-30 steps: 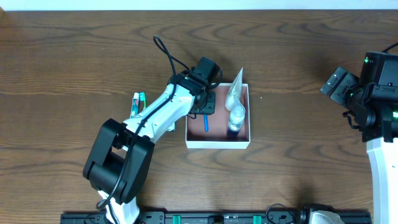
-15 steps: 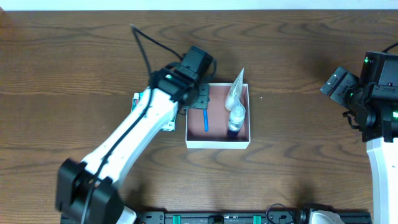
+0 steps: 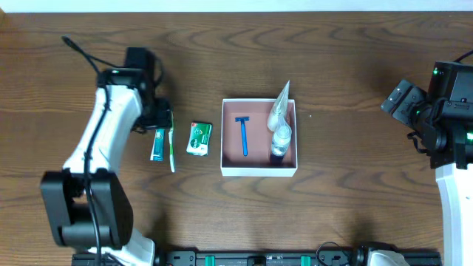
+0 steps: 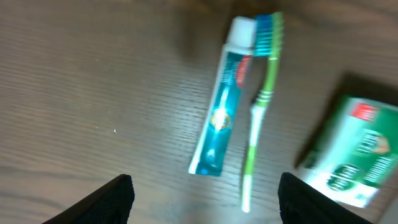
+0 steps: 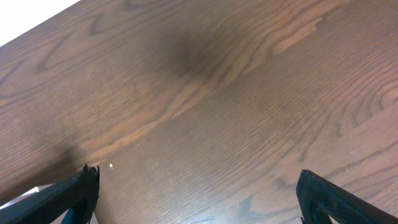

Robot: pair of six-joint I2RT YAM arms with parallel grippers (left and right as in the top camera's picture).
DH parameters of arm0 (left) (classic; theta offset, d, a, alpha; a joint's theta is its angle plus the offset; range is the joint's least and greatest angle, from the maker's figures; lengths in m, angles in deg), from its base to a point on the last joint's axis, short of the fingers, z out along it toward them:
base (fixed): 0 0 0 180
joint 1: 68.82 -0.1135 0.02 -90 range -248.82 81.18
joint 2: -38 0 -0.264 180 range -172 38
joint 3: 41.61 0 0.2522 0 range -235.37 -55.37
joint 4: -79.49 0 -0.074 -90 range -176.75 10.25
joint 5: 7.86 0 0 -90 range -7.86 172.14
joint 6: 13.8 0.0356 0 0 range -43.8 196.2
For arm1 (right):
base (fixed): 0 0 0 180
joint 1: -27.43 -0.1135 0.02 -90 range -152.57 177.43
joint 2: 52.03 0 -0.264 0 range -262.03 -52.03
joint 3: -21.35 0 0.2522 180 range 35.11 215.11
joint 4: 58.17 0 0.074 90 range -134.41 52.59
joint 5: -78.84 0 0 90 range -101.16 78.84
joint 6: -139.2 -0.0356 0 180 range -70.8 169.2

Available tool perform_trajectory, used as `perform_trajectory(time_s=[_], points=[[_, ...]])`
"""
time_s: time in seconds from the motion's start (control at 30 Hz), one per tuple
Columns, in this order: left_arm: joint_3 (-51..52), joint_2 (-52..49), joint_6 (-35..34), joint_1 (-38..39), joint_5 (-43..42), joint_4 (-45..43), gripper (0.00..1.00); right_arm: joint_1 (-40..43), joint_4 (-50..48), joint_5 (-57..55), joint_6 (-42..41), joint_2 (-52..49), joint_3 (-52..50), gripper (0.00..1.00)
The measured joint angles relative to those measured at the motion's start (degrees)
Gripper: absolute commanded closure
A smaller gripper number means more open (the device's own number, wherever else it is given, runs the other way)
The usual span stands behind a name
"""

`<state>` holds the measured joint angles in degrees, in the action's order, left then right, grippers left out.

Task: Pack container
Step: 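Move the left gripper to the Colgate toothpaste tube and grasp it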

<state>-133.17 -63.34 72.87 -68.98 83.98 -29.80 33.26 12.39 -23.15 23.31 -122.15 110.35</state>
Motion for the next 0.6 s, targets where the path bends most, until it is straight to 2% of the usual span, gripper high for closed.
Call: perform_trajectory(time_s=[0.17, 0.43, 0.6], points=[[0.2, -5.2, 5.0, -3.7, -2.3, -2.3, 0.26, 0.0, 0.0, 0.0, 0.0, 0.0, 0.0, 0.01], [0.3, -9.9, 9.2, -3.8, -3.4, -5.0, 0.26, 0.0, 0.0, 0.0, 0.0, 0.0, 0.0, 0.01], [0.3, -12.9, 9.8, -3.8, -3.4, -6.6, 0.38, 0.0, 0.0, 0.0, 0.0, 0.0, 0.0, 0.01]])
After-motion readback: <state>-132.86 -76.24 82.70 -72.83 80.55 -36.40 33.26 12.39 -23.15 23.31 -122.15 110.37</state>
